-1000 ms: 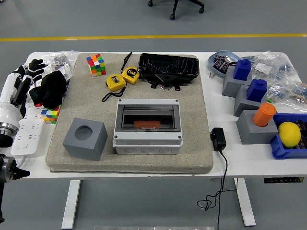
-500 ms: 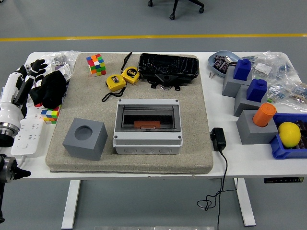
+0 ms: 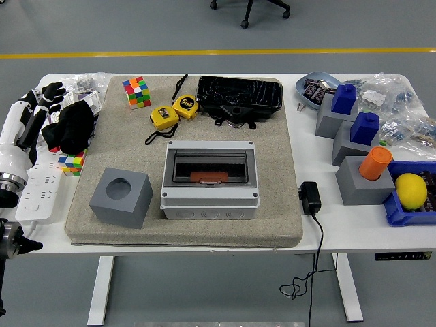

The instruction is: Fetch the battery,place it into the box,close the lid of the box

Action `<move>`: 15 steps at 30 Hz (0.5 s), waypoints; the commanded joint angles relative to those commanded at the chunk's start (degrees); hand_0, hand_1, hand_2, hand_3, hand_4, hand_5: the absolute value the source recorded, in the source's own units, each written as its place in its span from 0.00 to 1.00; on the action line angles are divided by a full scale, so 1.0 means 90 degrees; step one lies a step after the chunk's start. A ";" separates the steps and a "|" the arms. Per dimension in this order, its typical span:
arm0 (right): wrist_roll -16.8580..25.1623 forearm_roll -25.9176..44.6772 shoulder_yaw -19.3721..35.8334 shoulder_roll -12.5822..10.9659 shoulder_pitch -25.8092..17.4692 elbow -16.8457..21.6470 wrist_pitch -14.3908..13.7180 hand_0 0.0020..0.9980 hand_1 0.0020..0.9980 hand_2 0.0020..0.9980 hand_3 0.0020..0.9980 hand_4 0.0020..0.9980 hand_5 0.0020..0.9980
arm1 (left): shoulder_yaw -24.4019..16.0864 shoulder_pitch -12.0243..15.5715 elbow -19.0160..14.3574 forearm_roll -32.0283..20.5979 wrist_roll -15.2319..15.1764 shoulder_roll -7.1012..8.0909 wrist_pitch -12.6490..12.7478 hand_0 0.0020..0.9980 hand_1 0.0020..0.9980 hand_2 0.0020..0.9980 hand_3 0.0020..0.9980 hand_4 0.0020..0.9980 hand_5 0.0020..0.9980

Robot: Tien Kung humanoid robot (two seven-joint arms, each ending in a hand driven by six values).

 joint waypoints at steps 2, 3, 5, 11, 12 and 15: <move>0.0019 0.0002 0.0026 -0.0005 0.0016 0.0007 -0.0008 1.00 0.98 0.95 0.96 1.00 1.00 | 0.0008 0.0005 0.0017 -0.0008 0.0010 -0.0002 -0.0001 0.82 0.83 0.81 0.78 1.00 0.87; 0.0022 0.0020 0.0020 -0.0004 0.0021 0.0006 -0.0001 1.00 1.00 1.00 1.00 1.00 1.00 | 0.0020 0.0005 0.0024 -0.0004 0.0021 -0.0001 -0.0008 0.82 0.84 0.81 0.79 1.00 0.87; 0.0006 -0.0002 0.0044 0.0012 0.0019 0.0007 0.0021 1.00 1.00 1.00 1.00 1.00 1.00 | 0.0052 -0.0019 0.0013 0.0003 0.0032 0.0006 -0.0020 0.82 0.84 0.81 0.79 1.00 0.87; -0.0050 -0.0066 0.0081 0.0031 0.0037 -0.0001 0.0077 1.00 1.00 1.00 1.00 1.00 1.00 | 0.0091 -0.0059 -0.0018 0.0045 0.0046 0.0026 -0.0106 0.85 0.86 0.83 0.79 1.00 0.88; -0.0049 -0.0089 0.0119 0.0028 0.0046 0.0008 0.0069 1.00 1.00 1.00 1.00 1.00 1.00 | 0.0080 -0.0052 -0.0015 0.0044 0.0037 0.0041 -0.0136 0.85 0.86 0.83 0.79 1.00 0.88; -0.0041 -0.0148 0.0265 0.0018 0.0042 0.0059 0.0011 1.00 1.00 1.00 1.00 1.00 1.00 | 0.0024 -0.0053 -0.0037 0.0079 -0.0005 0.0064 -0.0221 0.94 0.96 0.89 0.79 1.00 0.84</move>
